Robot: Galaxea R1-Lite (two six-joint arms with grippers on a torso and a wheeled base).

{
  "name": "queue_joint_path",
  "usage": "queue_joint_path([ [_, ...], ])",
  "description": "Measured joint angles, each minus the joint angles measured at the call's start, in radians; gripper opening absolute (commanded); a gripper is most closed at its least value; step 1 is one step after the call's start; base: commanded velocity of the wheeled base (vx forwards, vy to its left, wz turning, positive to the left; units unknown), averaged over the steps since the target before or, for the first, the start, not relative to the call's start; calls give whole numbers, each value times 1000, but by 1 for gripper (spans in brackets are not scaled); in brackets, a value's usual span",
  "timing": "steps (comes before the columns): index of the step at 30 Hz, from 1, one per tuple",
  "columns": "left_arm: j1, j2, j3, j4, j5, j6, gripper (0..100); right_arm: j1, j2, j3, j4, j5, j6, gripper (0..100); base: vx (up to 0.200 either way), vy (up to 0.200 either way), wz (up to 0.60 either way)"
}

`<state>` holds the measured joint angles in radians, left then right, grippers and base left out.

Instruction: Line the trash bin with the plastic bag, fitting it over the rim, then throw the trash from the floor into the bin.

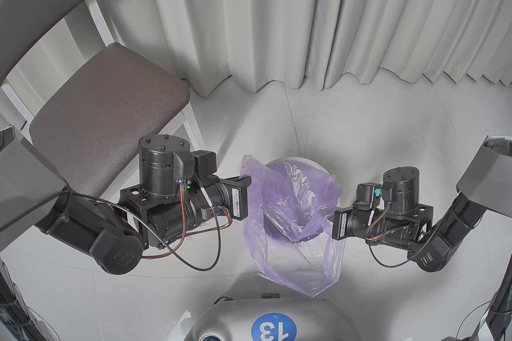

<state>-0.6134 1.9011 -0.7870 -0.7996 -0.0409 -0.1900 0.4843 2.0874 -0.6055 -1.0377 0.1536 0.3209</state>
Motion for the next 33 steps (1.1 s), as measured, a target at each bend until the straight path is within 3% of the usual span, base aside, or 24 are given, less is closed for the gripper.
queue_joint_path([
  [10,-11,-10,2,-17,1,7,0,-45,39,-3,-9,0,4,0,0,0,0],
  [23,-9,59,-160,5,2,9,0,-101,47,108,-178,0,29,0,0,0,0],
  [33,3,90,-290,112,4,7,0,-110,67,88,-203,2,42,0,0,0,0],
])
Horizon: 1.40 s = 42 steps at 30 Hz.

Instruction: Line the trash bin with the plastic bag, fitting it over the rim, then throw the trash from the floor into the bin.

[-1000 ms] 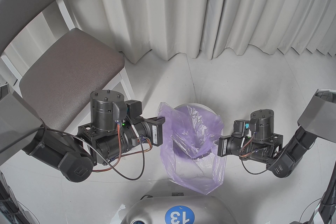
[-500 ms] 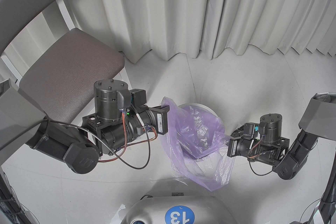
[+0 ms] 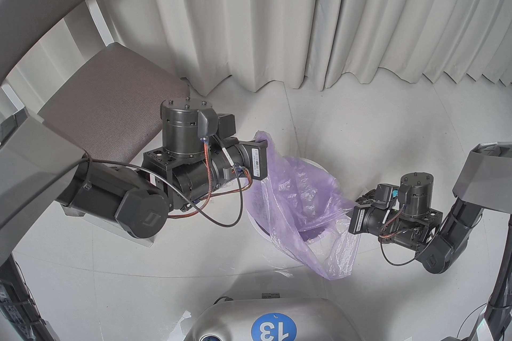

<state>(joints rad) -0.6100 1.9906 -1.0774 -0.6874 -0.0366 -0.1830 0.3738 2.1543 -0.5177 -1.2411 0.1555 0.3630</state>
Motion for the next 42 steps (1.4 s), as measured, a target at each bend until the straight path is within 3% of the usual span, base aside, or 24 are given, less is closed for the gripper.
queue_joint_path([
  [12,44,-76,108,-7,9,0,0,99,97,-50,-8,-13,4,0,0,0,0],
  [29,-3,-50,-29,65,36,1,0,-58,207,-133,-40,45,86,0,0,0,0],
  [42,56,-77,145,51,36,-3,0,-57,236,-324,102,48,118,0,0,0,0],
])
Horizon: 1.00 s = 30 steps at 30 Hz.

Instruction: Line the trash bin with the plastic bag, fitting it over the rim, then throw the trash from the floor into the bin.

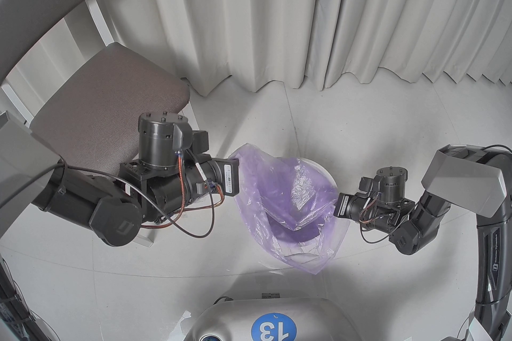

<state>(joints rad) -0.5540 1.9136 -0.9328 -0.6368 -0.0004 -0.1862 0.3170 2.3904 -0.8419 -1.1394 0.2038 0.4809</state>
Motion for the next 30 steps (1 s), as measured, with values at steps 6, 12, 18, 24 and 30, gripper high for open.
queue_joint_path([
  [6,23,-7,77,-20,-3,-4,0,33,-36,-34,16,0,10,0,0,0,0],
  [12,31,-5,100,-43,-6,-4,0,50,-121,-8,60,-2,10,0,0,0,0],
  [18,29,10,84,-52,-4,-2,0,47,-238,98,115,-7,5,0,0,0,0],
  [24,39,45,40,-55,-2,-3,0,-17,-334,234,111,-8,-10,0,0,0,0],
  [30,92,88,3,-54,-2,-3,0,-93,-377,308,47,-2,-14,0,0,0,0],
])
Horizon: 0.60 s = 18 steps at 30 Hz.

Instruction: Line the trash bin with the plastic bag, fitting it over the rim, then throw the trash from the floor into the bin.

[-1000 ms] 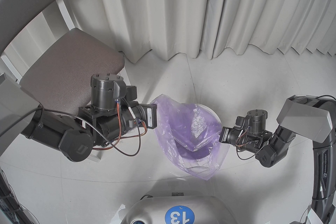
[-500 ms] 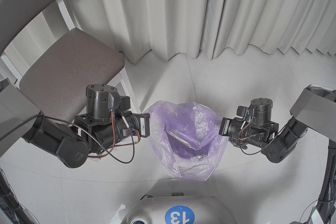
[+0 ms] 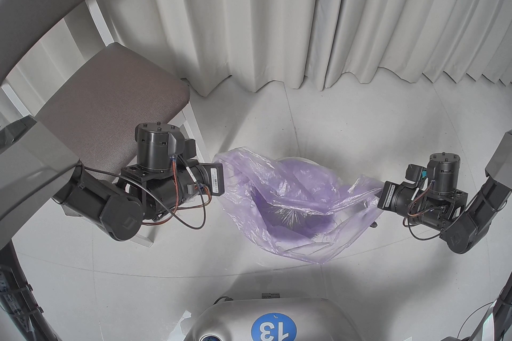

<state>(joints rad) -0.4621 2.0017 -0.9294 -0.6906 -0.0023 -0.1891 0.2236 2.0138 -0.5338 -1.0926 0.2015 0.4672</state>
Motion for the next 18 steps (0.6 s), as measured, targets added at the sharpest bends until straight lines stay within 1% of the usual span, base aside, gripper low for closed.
queue_joint_path([
  [4,34,11,5,10,-3,2,0,-14,-8,19,-6,2,0,0,0,0,0],
  [10,58,12,67,3,-8,4,0,-18,-11,15,-7,1,5,0,0,0,0],
  [18,83,-24,137,9,-19,4,0,29,-8,-30,-2,1,18,0,0,0,0],
])
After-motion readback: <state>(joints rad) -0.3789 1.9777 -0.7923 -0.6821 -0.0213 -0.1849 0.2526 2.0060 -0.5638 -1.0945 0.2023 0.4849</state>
